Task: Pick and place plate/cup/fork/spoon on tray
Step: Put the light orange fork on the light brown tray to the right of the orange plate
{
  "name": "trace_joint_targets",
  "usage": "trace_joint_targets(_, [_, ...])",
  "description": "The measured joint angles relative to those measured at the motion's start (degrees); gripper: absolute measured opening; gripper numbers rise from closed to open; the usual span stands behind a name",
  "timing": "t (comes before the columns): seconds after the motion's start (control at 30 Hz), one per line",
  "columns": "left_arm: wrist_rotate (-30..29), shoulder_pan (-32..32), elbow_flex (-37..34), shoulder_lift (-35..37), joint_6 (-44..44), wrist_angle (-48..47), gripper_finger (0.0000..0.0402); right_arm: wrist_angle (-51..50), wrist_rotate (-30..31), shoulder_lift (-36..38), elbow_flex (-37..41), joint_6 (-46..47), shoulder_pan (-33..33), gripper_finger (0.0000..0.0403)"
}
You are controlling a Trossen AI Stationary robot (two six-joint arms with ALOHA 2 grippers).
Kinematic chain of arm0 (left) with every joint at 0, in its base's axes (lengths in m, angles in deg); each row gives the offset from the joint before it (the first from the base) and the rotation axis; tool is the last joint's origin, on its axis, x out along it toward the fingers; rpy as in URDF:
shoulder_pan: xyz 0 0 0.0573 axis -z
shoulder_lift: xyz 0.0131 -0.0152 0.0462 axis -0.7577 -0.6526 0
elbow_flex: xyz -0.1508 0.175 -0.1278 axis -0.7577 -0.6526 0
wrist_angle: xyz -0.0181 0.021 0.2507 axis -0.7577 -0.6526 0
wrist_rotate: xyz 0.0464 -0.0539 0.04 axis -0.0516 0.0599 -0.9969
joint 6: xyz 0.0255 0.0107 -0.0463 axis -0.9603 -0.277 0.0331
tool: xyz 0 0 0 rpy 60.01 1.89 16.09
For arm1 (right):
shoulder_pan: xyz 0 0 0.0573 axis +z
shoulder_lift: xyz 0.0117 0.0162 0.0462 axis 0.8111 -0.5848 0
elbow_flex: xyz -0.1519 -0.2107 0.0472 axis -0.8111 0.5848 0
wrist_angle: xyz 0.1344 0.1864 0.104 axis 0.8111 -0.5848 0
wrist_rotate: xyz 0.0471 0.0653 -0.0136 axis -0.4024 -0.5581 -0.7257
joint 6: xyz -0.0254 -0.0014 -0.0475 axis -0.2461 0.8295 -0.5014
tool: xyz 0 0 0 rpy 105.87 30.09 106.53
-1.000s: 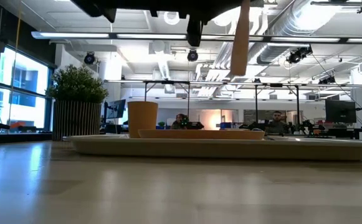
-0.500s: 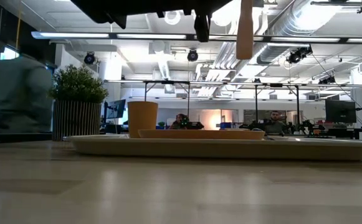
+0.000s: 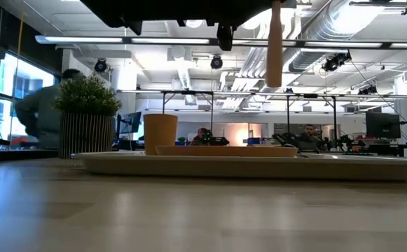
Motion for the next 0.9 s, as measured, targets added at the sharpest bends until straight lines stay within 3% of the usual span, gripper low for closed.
trace_joint_targets(0.1, [0.67,0.4,0.04,0.0,1.01,-0.31,0.0,-4.81,-4.25,-0.01,-5.78,-1.87,0.41,0.0199])
trace_joint_targets(0.3, [1.52,0.45,0.0,-0.02,1.23,2.39,0.0,-24.47,-11.44,0.01,-17.6,-0.27,1.1,0.0195])
trace_joint_targets(0.37, [1.68,0.52,0.0,-0.02,2.17,2.49,0.0,-24.13,-14.05,0.29,-19.01,1.61,0.47,0.0187])
trace_joint_targets(0.53, [1.63,0.39,0.0,-0.02,2.84,3.75,0.0,-24.93,-5.98,1.65,-17.49,2.0,0.23,0.016])
trace_joint_targets(0.67, [1.7,0.92,0.0,-0.02,4.6,4.11,0.0,-24.25,-6.46,7.1,-9.02,1.73,0.98,0.015])
trace_joint_targets(0.77, [2.02,1.53,0.0,-0.02,4.56,1.93,0.0,-21.08,-8.3,16.19,4.04,7.92,-0.12,0.0149])
trace_joint_targets(0.9, [1.93,1.83,0.0,-0.02,4.18,-0.51,0.0,1.79,-9.14,31.96,25.83,9.5,1.78,0.0149])
